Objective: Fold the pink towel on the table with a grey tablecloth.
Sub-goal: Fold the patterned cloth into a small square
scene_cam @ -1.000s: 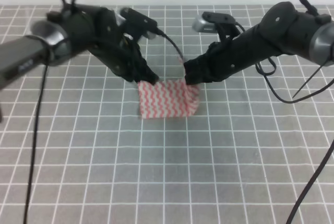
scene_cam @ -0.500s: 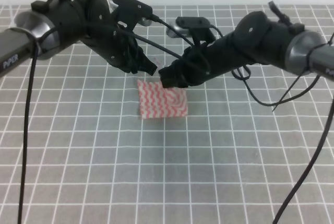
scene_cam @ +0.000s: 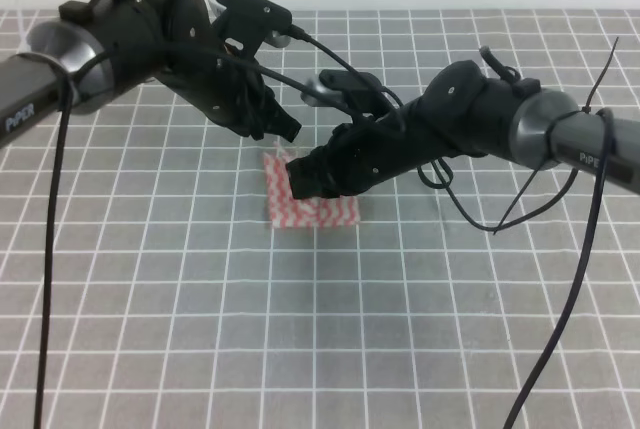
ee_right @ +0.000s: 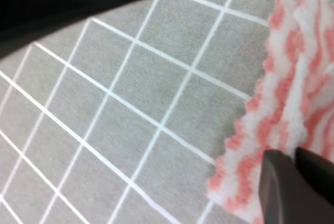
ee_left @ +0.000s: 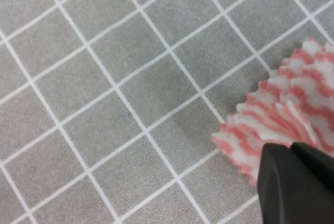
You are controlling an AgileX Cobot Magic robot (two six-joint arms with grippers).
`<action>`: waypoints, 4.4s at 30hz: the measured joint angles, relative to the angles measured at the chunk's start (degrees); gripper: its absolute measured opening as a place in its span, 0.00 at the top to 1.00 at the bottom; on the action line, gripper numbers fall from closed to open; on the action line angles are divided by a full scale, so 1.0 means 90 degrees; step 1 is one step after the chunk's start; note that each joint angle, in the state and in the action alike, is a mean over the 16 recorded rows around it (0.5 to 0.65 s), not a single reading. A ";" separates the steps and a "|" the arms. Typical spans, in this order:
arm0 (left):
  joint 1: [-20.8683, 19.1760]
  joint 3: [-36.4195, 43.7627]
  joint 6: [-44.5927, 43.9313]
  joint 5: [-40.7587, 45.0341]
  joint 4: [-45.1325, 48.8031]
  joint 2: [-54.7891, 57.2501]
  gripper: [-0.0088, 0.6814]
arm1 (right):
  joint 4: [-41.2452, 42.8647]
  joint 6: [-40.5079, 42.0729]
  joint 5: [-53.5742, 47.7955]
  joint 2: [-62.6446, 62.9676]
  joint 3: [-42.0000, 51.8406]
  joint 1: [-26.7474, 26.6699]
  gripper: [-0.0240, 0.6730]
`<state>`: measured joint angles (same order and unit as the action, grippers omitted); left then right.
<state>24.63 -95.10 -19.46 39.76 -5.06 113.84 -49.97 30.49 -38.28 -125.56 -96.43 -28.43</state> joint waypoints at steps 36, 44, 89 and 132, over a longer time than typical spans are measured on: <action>-0.0002 0.0001 -0.0005 0.0001 0.0182 -0.0027 0.99 | -0.0840 0.0868 -0.1516 -0.0342 -0.0336 0.0280 0.98; 0.0000 0.0000 -0.0016 0.0003 0.0054 -0.0019 0.99 | -0.0772 0.0764 -0.1429 -0.0363 -0.0339 0.0136 0.99; -0.0008 0.4887 0.1853 -0.0581 0.0475 -0.7204 0.99 | -0.0258 0.0775 0.3377 0.9381 0.5957 0.0903 0.99; -0.0007 0.6412 0.3172 0.1408 0.1404 -1.0617 0.99 | -0.0176 0.0791 0.1421 1.1530 0.7134 0.0903 0.99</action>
<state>24.57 -37.39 9.08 52.43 7.58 18.29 -51.55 37.60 -25.49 -21.79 -32.23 -20.31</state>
